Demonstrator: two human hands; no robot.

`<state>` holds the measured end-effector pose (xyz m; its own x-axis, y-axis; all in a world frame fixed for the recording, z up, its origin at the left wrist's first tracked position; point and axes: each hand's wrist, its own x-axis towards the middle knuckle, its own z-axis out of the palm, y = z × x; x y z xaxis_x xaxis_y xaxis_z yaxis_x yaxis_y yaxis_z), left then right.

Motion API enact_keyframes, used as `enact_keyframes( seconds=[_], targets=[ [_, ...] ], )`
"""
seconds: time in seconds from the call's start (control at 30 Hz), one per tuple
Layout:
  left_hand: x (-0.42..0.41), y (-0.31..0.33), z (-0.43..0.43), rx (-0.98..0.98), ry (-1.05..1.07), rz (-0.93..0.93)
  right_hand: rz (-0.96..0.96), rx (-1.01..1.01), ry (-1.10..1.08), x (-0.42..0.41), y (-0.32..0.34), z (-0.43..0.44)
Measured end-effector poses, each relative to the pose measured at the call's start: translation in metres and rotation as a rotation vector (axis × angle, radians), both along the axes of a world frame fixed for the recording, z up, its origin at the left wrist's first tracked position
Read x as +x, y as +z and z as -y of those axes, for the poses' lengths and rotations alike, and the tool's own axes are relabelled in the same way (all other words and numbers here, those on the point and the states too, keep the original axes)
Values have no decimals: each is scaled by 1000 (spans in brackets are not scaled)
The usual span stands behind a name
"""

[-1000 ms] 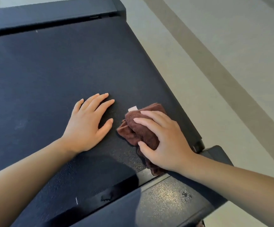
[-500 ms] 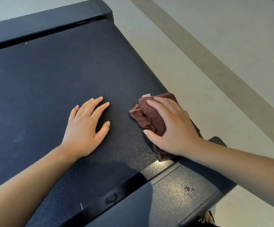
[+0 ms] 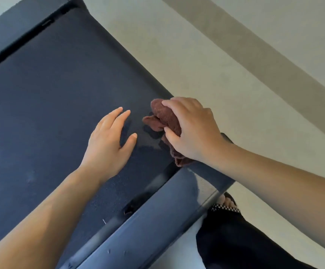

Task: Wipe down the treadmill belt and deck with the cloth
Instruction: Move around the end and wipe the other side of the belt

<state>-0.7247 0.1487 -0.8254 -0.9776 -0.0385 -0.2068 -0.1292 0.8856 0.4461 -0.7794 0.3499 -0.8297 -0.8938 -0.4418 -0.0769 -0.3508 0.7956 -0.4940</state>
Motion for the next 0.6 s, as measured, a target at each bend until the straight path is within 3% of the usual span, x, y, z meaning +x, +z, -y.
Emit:
enact_keyframes(
  seconds=[0.1,0.27,0.6],
  targets=[
    [0,40,-39,47,-46,49,42,-95,-180,11,44,-43],
    [-11,123,-118,85,-205,157,211,-90,-392,44,125,-119],
    [-39,327,-233,-34,-638,261,287,-167,-734,69,316,-205]
  ],
)
